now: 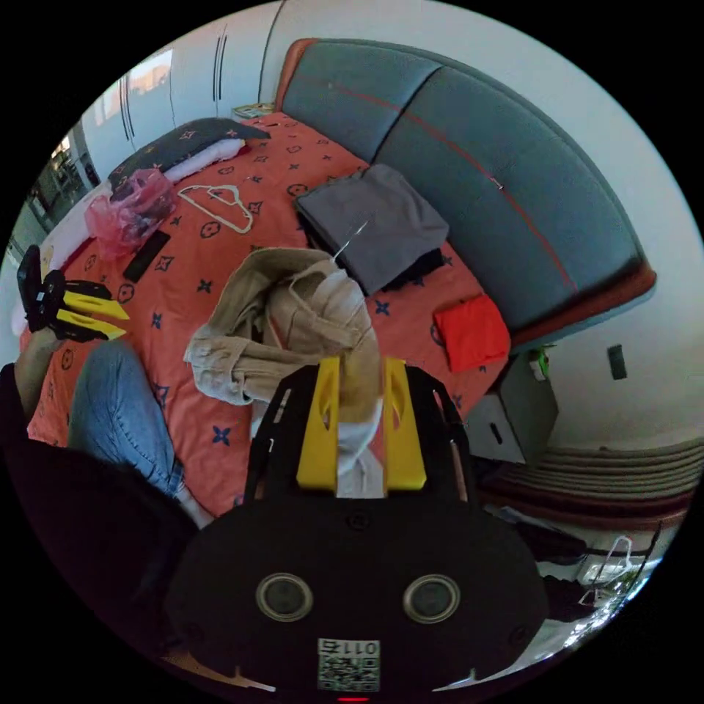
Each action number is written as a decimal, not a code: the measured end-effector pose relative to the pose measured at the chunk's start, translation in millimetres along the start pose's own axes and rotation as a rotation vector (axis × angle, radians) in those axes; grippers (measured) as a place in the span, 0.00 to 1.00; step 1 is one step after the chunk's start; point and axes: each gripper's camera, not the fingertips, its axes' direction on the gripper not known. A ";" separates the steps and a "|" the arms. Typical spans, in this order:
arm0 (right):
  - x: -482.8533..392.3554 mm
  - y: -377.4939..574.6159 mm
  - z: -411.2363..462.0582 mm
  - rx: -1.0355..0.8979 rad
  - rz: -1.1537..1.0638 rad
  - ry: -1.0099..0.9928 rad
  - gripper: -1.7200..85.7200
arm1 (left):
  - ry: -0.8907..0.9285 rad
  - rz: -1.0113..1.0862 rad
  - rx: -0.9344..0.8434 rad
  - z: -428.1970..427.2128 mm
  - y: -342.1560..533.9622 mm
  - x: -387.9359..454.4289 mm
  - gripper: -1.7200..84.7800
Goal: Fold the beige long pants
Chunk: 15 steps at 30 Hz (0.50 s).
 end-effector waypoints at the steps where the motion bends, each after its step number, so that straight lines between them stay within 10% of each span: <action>1: -1.5 -0.1 -7.8 0.033 0.005 0.027 0.10 | 0.003 0.006 0.000 5.1 -5.1 4.4 0.05; 15: -88.0 44.3 -4.2 0.207 0.448 -0.213 0.12 | 0.026 -0.060 0.070 130.0 -97.8 79.7 0.05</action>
